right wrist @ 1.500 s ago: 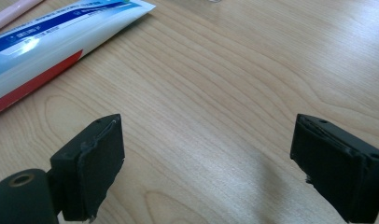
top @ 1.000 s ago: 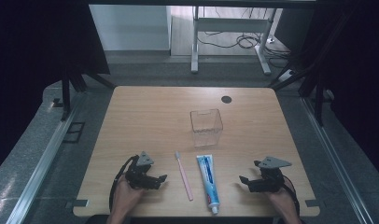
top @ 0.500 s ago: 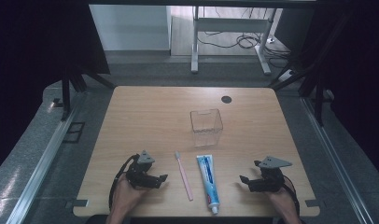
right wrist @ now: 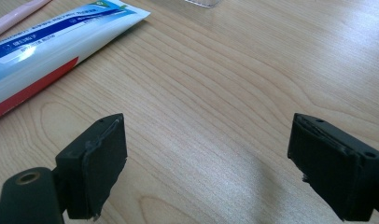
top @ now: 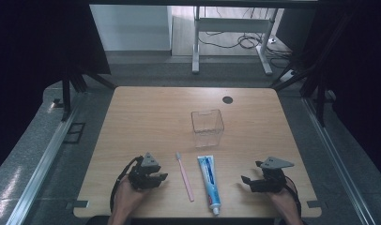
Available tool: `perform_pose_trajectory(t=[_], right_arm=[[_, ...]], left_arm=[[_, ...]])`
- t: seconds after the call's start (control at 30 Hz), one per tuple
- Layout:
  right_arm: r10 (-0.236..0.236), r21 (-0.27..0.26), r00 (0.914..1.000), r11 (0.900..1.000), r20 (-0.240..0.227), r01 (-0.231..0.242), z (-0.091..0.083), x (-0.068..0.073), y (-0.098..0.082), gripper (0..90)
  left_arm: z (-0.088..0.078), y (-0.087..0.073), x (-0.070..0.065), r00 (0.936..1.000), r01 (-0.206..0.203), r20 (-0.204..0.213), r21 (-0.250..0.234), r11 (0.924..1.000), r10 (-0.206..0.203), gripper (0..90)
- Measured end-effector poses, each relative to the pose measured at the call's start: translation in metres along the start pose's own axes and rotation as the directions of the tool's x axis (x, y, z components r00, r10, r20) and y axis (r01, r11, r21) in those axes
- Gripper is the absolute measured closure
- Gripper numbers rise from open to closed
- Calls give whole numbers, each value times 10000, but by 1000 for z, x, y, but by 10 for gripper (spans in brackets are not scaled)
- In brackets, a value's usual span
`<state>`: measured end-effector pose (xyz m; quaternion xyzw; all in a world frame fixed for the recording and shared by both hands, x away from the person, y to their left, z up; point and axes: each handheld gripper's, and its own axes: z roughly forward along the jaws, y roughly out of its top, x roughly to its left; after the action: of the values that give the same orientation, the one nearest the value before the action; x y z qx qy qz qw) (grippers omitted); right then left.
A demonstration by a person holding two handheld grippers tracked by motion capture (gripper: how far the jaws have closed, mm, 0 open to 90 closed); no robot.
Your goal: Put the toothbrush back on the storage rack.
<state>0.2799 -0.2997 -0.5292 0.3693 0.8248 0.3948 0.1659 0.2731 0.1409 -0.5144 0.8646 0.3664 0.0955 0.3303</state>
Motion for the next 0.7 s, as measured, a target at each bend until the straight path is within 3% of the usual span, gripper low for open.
perform_pose_trajectory(t=[0.27,0.4,0.7], right_arm=[[-34,-16,10000,10000,-35,34,0,1,0,123],[-39,-11,10000,10000,-50,39,1,1,1,125],[-63,8,10000,10000,-75,63,2,2,1,129]], left_arm=[[4,7,-10,9986,-171,492,52,9998,168,778],[4,10,-13,9983,-264,517,-62,9996,267,878],[12,18,-23,9966,-457,691,21,9990,454,896]])
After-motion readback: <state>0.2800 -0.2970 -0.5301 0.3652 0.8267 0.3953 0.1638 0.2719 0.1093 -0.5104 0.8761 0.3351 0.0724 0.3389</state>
